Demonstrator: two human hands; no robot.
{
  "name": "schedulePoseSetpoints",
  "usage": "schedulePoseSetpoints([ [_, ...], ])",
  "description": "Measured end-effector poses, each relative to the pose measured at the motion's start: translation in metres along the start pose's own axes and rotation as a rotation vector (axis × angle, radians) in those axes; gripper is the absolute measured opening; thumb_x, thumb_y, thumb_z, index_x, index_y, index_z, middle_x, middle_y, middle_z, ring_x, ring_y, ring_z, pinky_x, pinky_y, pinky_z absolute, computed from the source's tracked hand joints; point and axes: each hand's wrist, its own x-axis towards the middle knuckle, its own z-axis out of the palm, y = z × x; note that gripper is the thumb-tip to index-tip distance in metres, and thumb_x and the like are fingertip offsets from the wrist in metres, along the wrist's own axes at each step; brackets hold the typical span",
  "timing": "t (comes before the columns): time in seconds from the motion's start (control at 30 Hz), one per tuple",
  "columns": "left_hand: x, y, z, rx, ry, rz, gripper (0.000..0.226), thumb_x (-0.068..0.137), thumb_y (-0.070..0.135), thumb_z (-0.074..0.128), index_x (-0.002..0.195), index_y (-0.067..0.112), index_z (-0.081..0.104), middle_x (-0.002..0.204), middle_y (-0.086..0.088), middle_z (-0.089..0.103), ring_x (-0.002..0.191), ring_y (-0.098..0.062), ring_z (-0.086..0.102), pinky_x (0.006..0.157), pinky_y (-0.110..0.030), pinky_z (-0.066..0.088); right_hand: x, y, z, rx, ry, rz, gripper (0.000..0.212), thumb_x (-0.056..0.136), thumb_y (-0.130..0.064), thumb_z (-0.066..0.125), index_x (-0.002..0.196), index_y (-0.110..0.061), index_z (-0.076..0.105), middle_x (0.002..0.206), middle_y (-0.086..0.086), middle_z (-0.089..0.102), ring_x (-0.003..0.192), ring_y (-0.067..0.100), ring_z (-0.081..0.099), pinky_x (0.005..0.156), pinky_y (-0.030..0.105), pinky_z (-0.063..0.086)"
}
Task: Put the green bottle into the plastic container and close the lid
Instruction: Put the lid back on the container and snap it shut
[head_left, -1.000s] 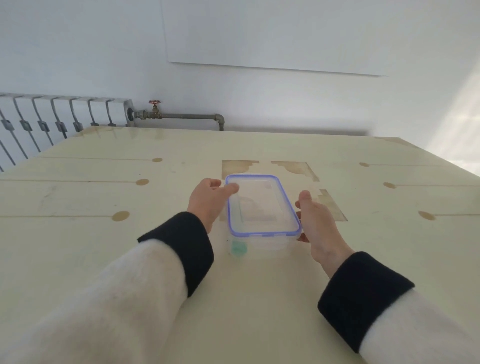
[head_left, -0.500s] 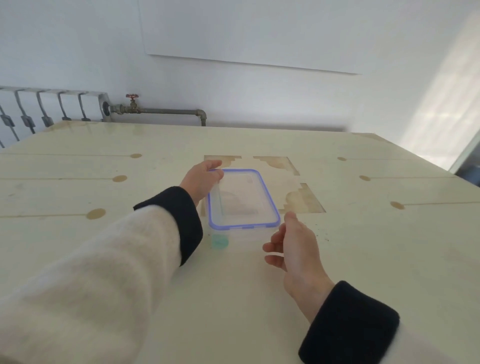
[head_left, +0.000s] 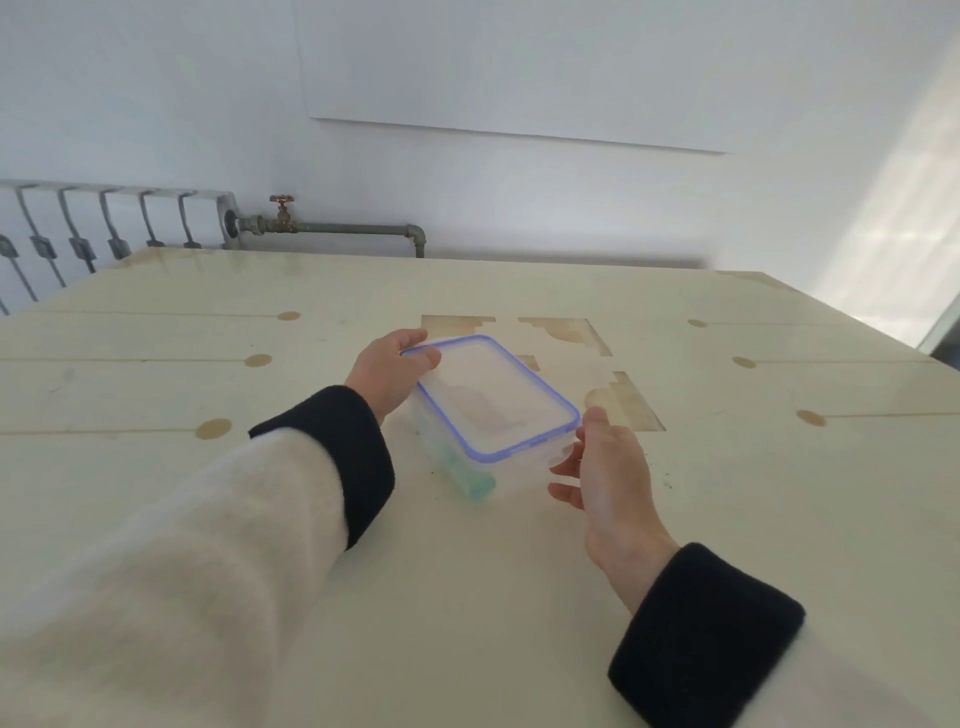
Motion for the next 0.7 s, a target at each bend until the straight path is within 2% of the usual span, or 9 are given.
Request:
schedulePoseSetpoints([
  [0.23,-0.014,-0.005,-0.013,0.051,0.078,0.007,0.05,0.086,0.031,0.057,0.133,0.021,0.046,0.139,0.001,0.047,0.123,-0.023,0.047,0.103,-0.046,0.04,0.027,-0.007,-0.001,-0.024,0.011,0.005,0.034,0.094,-0.039,0.033,0.091,-0.014,0.056,0.095,0.009,0.061,0.084,0.023,0.057,0.073,0.037,0.05],
  [0.33,-0.022,-0.006,-0.017,0.051,0.104,-0.002,0.05,0.086,0.029,0.057,0.134,0.02,0.045,0.141,0.001,0.046,0.123,-0.024,0.047,0.102,-0.046,0.04,0.037,-0.012,-0.001,-0.034,0.002,-0.002,0.029,0.093,-0.036,0.035,0.082,-0.015,0.053,0.095,0.009,0.06,0.082,0.024,0.056,0.073,0.037,0.049],
  [0.4,-0.028,-0.007,-0.017,0.044,0.112,-0.011,0.05,0.086,0.028,0.057,0.134,0.02,0.045,0.139,0.001,0.046,0.118,-0.024,0.05,0.099,-0.043,0.043,0.044,-0.014,0.0,-0.035,0.009,0.003,0.027,0.092,-0.035,0.036,0.083,-0.013,0.05,0.095,0.011,0.057,0.081,0.025,0.055,0.078,0.04,0.05],
  [0.5,-0.036,-0.007,-0.016,0.032,0.125,-0.029,0.049,0.086,0.028,0.057,0.133,0.02,0.045,0.134,0.001,0.048,0.102,-0.021,0.055,0.085,-0.036,0.05,0.054,-0.016,0.0,-0.026,0.014,0.02,0.028,0.093,-0.035,0.036,0.095,-0.01,0.047,0.101,0.014,0.056,0.083,0.028,0.058,0.09,0.045,0.052],
  [0.57,-0.042,-0.008,-0.014,0.024,0.134,-0.036,0.051,0.086,0.029,0.058,0.134,0.019,0.044,0.136,0.002,0.048,0.104,-0.021,0.055,0.089,-0.038,0.05,0.058,-0.017,0.0,-0.003,0.005,0.022,0.033,0.093,-0.035,0.036,0.103,-0.006,0.048,0.103,0.015,0.057,0.082,0.029,0.059,0.087,0.044,0.053],
  [0.63,-0.047,-0.008,-0.011,0.026,0.143,-0.043,0.053,0.086,0.03,0.058,0.135,0.017,0.043,0.14,0.001,0.046,0.115,-0.024,0.052,0.097,-0.042,0.046,0.061,-0.018,0.0,-0.004,-0.006,0.015,0.04,0.093,-0.035,0.037,0.112,-0.003,0.05,0.107,0.017,0.061,0.081,0.027,0.06,0.082,0.042,0.053],
  [0.7,-0.051,-0.008,-0.007,0.031,0.151,-0.047,0.056,0.086,0.032,0.058,0.136,0.015,0.041,0.142,-0.001,0.044,0.122,-0.026,0.048,0.1,-0.044,0.043,0.062,-0.018,0.0,-0.021,-0.01,-0.003,0.038,0.092,-0.036,0.038,0.111,-0.006,0.05,0.113,0.017,0.061,0.084,0.026,0.06,0.083,0.042,0.052],
])
